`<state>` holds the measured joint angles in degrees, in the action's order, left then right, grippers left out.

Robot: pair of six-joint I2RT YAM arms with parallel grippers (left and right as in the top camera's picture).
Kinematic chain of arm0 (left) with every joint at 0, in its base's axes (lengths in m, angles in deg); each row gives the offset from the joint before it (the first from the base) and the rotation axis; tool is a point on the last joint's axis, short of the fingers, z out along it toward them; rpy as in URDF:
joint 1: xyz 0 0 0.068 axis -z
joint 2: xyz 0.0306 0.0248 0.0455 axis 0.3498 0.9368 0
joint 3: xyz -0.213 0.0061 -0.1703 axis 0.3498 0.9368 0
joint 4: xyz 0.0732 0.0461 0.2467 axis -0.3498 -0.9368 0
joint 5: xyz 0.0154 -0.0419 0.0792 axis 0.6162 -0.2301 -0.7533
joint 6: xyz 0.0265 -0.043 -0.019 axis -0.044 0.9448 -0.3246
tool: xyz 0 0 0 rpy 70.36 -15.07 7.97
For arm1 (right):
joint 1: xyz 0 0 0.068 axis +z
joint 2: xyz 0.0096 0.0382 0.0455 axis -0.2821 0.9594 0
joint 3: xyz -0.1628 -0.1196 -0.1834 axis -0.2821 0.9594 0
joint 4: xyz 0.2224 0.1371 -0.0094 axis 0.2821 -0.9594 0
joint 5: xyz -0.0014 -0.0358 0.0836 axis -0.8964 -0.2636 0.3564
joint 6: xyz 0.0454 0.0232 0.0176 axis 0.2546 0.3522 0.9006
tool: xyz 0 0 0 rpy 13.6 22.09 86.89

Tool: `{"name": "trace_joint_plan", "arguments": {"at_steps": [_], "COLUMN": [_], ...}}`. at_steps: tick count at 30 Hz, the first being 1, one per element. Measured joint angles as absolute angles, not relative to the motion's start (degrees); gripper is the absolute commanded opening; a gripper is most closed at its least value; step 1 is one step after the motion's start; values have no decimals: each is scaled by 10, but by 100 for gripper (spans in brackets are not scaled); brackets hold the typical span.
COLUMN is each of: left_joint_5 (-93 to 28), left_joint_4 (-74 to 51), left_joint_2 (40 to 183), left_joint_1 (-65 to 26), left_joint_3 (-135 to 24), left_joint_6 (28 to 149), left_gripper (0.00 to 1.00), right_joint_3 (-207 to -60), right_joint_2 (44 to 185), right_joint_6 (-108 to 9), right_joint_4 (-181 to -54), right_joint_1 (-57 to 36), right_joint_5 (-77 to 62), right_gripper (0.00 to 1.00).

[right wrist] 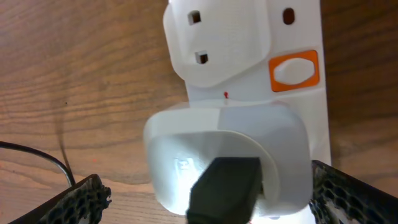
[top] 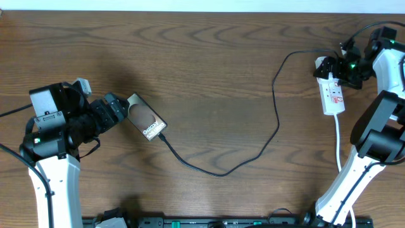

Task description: Plug charger to phone and switch on socket

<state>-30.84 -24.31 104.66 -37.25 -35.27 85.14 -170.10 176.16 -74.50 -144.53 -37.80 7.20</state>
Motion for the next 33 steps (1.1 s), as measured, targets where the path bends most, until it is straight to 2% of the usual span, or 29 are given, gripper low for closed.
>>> {"name": "trace_joint_plan", "arguments": {"at_steps": [33], "left_joint_5": [-308], "left_joint_4": [-247], "left_joint_2": [1047], "left_joint_1": [-373], "left_joint_3": [-353], "left_joint_6": [850], "left_gripper": [91], "right_joint_3": [-1710], "right_joint_2": [1761], "right_joint_6": [-717], "right_joint_4": [-1478], "right_joint_1": [-363], "right_joint_5": [43], "right_gripper": [99]}}
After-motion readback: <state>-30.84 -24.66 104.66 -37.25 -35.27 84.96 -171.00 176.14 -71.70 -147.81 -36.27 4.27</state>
